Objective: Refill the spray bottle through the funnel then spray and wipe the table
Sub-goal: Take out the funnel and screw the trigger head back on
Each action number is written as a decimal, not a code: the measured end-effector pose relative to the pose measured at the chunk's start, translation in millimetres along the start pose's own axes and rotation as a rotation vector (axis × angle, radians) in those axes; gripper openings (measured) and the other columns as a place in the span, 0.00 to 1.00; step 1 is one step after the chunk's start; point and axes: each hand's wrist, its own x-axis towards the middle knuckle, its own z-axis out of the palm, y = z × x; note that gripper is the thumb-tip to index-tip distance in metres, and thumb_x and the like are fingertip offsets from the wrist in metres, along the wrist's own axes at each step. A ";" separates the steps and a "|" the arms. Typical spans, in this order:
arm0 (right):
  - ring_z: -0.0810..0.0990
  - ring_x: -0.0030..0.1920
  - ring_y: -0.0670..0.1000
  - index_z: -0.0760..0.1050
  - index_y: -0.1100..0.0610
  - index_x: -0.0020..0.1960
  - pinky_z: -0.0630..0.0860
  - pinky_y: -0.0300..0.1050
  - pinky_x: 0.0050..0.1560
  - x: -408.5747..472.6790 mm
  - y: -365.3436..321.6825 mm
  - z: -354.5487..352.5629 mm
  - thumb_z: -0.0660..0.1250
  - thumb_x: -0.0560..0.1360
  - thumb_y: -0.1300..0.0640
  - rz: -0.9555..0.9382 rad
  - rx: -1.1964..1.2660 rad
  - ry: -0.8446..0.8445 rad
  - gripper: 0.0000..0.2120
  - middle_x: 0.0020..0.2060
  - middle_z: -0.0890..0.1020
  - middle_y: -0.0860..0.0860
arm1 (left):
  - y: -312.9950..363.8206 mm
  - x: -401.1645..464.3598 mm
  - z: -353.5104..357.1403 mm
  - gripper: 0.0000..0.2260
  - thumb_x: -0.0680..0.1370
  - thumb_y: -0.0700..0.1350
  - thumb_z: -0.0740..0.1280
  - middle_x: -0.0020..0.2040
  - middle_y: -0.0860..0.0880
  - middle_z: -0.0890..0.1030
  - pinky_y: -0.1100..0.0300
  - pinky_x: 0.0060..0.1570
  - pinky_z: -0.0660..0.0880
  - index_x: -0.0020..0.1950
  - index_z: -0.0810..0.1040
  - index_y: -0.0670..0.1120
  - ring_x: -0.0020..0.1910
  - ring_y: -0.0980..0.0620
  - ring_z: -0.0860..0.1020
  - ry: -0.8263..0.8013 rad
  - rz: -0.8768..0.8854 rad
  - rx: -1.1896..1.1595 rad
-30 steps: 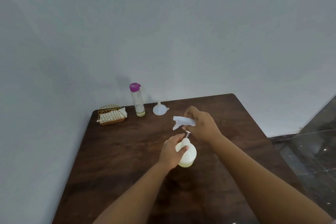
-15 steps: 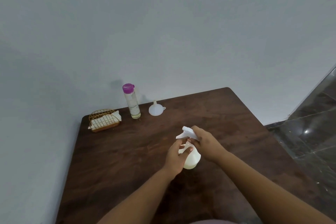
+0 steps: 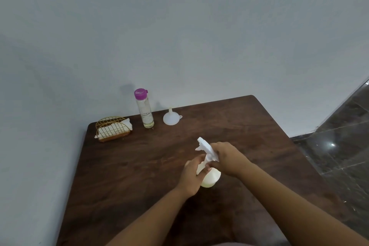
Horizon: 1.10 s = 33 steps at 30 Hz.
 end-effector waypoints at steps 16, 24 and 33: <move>0.78 0.54 0.42 0.74 0.49 0.59 0.77 0.39 0.52 -24.3 22.8 27.7 0.78 0.65 0.50 -0.043 0.550 0.232 0.25 0.53 0.79 0.42 | 3.7 0.2 -2.6 0.19 0.81 0.55 0.60 0.66 0.57 0.75 0.59 0.62 0.67 0.72 0.67 0.54 0.66 0.55 0.69 0.004 0.044 0.102; 0.83 0.49 0.44 0.81 0.55 0.55 0.79 0.38 0.51 -20.4 14.6 21.8 0.73 0.72 0.60 -0.112 0.568 0.241 0.12 0.47 0.84 0.46 | 1.3 3.2 -4.7 0.20 0.81 0.60 0.57 0.67 0.56 0.74 0.51 0.65 0.69 0.72 0.67 0.56 0.67 0.54 0.68 -0.039 0.027 0.089; 0.73 0.35 0.43 0.73 0.56 0.39 0.69 0.28 0.35 -18.4 9.2 49.8 0.78 0.65 0.55 0.049 0.402 0.507 0.14 0.34 0.74 0.47 | 0.4 2.7 -7.8 0.17 0.79 0.56 0.58 0.64 0.60 0.76 0.51 0.63 0.70 0.68 0.68 0.60 0.63 0.52 0.72 -0.026 0.084 0.104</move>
